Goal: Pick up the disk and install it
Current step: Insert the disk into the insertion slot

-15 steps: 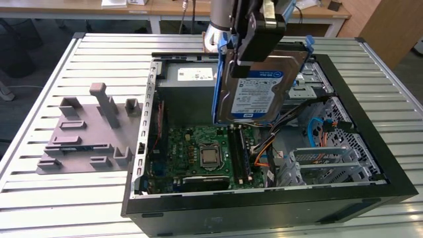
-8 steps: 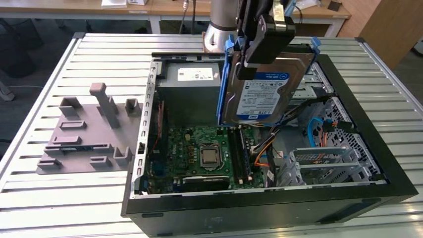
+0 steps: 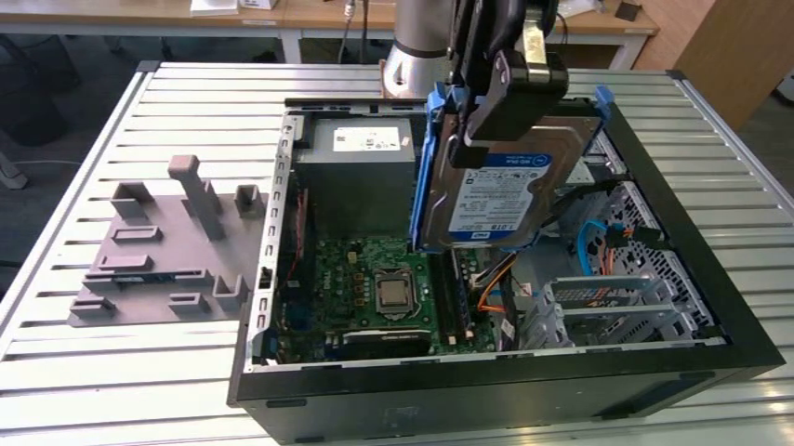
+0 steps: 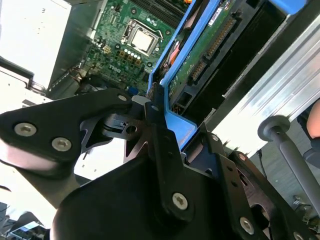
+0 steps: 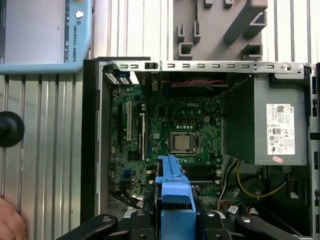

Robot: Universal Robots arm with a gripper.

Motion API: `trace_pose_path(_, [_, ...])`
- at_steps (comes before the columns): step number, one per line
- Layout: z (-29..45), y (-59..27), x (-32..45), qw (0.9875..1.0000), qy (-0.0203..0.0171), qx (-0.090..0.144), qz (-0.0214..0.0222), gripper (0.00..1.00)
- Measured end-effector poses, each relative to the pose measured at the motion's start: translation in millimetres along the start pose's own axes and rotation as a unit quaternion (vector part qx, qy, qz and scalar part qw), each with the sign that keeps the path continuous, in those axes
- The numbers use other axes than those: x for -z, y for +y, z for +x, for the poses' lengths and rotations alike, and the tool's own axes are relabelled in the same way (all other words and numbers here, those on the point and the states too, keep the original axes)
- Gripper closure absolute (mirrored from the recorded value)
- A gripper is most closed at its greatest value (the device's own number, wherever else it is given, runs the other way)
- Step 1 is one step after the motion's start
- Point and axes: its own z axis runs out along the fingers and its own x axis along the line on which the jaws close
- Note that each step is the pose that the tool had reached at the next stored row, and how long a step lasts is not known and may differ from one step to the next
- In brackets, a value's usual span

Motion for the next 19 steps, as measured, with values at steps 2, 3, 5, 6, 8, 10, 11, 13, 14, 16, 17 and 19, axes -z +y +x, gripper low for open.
trace_pose_path(2, [2.6, 0.0, -0.2, 1.0, 0.0, 0.0, 0.0028, 0.64])
trace_pose_path(3, [3.5, -0.1, -0.3, 1.0, 0.0, 0.0, 0.0037, 0.64])
trace_pose_path(5, [4.8, -0.4, -0.7, 1.0, -0.0001, 0.0, 0.0041, 0.64])
trace_pose_path(6, [5.9, -0.6, -0.9, 1.0, 0.0, 0.0, 0.0041, 0.64])
trace_pose_path(8, [8.3, -1.0, -1.5, 1.0, -0.0001, 0.0, 0.0041, 0.64])
trace_pose_path(10, [11.4, -1.6, -2.1, 1.0, 0.0001, 0.0, 0.0041, 0.64])
trace_pose_path(11, [12.4, -1.9, -2.3, 1.0, 0.0004, 0.0, 0.0041, 0.64])
trace_pose_path(13, [13.9, -3.3, -2.7, 1.0, 0.0011, 0.0, 0.0041, 0.64])
trace_pose_path(14, [14.4, -4.7, -3.0, 1.0, 0.0011, 0.0, 0.0041, 0.64])
trace_pose_path(16, [14.7, -9.6, -3.2, 1.0, 0.0012, 0.0, 0.0041, 0.64])
trace_pose_path(17, [14.8, -12.7, -3.3, 1.0, 0.0013, 0.0, 0.0041, 0.64])
trace_pose_path(19, [15.0, -18.8, -3.6, 1.0, 0.0013, 0.0, 0.0041, 0.64])
